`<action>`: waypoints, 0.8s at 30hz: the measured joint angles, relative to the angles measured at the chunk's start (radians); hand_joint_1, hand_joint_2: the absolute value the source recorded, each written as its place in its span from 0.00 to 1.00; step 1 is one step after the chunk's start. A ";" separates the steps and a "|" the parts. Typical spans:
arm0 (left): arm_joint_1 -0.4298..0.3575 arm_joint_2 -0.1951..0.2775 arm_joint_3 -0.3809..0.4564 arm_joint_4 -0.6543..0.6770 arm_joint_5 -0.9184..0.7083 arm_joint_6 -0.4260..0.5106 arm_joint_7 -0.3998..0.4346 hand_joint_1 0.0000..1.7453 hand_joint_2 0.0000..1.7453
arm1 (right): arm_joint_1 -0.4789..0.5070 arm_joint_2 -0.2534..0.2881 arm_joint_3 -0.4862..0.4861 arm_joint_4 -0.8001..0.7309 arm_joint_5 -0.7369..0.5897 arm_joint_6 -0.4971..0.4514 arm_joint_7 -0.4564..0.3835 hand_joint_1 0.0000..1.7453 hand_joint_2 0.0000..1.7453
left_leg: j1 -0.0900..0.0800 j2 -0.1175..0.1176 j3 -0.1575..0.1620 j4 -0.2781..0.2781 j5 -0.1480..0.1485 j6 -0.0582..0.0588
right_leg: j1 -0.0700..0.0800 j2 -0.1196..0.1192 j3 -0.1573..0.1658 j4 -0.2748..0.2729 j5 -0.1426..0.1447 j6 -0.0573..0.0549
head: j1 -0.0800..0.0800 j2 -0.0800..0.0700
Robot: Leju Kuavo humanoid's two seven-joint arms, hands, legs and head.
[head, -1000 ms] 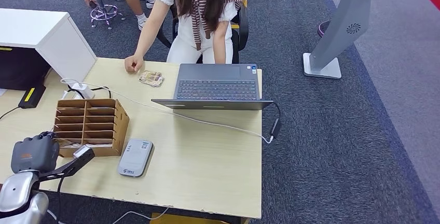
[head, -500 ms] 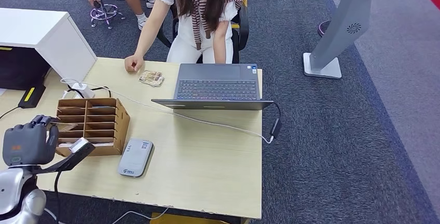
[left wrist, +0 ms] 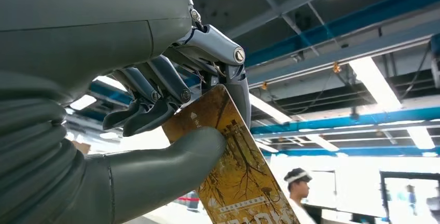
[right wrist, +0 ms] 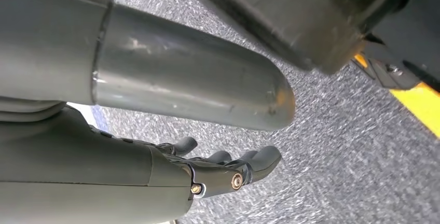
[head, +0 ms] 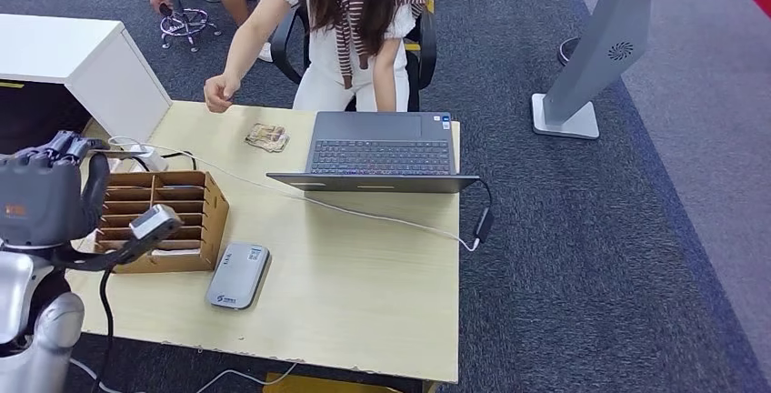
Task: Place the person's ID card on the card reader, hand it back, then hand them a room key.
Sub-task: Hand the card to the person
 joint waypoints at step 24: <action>-0.545 -0.125 -0.211 0.796 -0.204 0.055 0.105 0.59 1.00 | -0.016 0.008 0.023 0.001 0.012 0.037 0.031 0.00 0.00 | 0.000 0.003 -0.002 0.000 0.004 0.000 | 0.000 0.005 -0.003 0.000 0.006 0.000 | 0.000 0.000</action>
